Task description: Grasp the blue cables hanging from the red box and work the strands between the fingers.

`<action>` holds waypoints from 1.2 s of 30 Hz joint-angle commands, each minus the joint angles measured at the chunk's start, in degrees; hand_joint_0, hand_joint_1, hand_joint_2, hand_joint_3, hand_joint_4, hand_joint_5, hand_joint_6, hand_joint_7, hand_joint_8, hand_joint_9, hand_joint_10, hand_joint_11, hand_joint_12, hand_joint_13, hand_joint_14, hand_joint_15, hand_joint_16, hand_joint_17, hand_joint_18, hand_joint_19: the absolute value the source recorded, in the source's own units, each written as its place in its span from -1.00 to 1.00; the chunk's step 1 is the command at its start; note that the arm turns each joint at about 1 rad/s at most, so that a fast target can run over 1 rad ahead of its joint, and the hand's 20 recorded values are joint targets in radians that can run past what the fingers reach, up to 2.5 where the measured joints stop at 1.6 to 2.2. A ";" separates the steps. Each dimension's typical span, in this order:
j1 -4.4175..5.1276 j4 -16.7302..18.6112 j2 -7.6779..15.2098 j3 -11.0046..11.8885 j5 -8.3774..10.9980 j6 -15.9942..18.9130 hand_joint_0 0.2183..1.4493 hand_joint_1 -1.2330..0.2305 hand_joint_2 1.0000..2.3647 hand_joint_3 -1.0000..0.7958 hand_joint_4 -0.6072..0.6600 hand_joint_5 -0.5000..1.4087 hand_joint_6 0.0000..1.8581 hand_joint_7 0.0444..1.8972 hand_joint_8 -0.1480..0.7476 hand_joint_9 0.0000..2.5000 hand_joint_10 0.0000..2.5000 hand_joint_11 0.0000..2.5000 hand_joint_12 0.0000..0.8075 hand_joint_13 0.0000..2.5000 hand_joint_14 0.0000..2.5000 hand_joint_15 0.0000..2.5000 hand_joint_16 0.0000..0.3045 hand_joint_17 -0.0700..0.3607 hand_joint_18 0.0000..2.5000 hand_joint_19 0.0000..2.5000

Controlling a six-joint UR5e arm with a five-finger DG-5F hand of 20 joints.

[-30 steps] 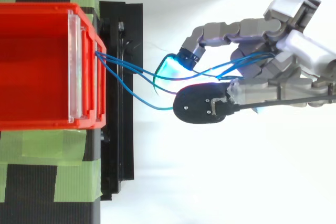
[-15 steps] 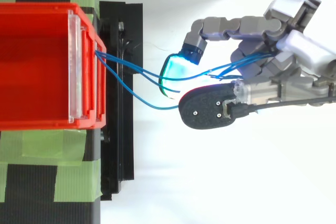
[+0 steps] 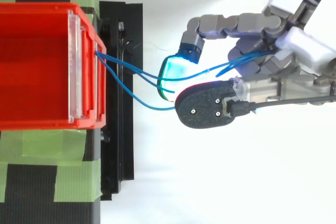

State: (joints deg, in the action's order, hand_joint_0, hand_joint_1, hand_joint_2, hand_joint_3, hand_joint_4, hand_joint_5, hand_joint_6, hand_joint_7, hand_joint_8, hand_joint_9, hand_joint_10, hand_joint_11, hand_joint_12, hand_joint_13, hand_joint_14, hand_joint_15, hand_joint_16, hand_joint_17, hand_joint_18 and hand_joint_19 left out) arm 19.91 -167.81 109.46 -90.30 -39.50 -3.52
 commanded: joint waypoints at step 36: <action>-0.75 3.98 0.05 0.04 -0.14 -6.94 0.48 -0.45 -0.97 -0.23 0.13 -0.44 0.17 0.16 0.33 0.42 1.00 1.00 0.71 0.65 1.00 0.45 0.56 0.15 1.00 -0.43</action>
State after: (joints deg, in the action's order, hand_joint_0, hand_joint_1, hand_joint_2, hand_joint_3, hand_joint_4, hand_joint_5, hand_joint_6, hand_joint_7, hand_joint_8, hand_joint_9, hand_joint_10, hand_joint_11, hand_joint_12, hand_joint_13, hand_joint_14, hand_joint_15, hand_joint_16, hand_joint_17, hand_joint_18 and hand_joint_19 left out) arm 19.24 -164.12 109.49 -90.22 -39.64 -9.84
